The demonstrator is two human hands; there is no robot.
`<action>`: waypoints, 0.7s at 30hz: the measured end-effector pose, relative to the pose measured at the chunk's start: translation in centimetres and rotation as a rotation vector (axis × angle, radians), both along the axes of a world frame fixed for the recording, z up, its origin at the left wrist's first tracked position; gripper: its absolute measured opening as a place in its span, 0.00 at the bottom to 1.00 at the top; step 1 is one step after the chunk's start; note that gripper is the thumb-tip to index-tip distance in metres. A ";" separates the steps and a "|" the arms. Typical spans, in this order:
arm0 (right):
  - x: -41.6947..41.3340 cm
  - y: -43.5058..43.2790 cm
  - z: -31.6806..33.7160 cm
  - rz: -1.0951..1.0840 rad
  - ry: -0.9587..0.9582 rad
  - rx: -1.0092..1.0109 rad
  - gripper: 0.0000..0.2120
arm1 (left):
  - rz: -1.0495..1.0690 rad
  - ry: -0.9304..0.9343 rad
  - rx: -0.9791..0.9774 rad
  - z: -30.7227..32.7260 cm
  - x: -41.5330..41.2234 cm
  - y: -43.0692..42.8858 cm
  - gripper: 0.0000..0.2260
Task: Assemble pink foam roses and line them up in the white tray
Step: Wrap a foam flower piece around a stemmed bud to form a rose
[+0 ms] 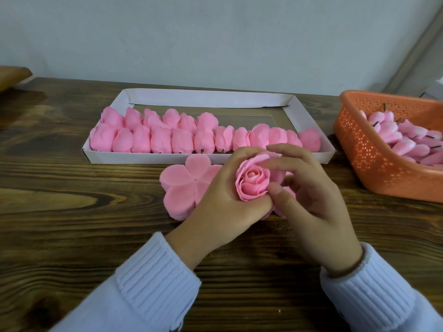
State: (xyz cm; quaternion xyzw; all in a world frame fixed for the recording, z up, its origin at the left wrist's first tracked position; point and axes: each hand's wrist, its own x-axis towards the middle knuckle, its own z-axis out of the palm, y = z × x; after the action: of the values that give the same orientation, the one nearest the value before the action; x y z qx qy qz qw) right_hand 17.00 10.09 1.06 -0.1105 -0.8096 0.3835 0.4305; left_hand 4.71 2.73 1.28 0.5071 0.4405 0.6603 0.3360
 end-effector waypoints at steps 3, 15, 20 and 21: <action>0.0 0.2 0.0 0.059 -0.016 -0.063 0.13 | -0.036 -0.009 0.002 0.0 0.1 0.0 0.20; 0.3 0.7 -0.3 -0.033 0.064 -0.047 0.03 | 0.030 0.024 -0.029 0.1 0.0 0.0 0.18; 0.4 0.7 -0.1 -0.041 0.049 -0.040 0.06 | 0.063 0.015 -0.020 0.2 -0.1 -0.1 0.19; 0.4 0.7 0.0 -0.037 0.040 -0.016 0.07 | 0.066 0.015 -0.017 0.1 -0.2 -0.1 0.19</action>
State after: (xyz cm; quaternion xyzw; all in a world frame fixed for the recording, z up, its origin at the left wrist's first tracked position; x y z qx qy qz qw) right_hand 17.38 10.78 1.10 -0.1213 -0.7955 0.3839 0.4529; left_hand 4.54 2.61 1.42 0.4945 0.4650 0.6634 0.3149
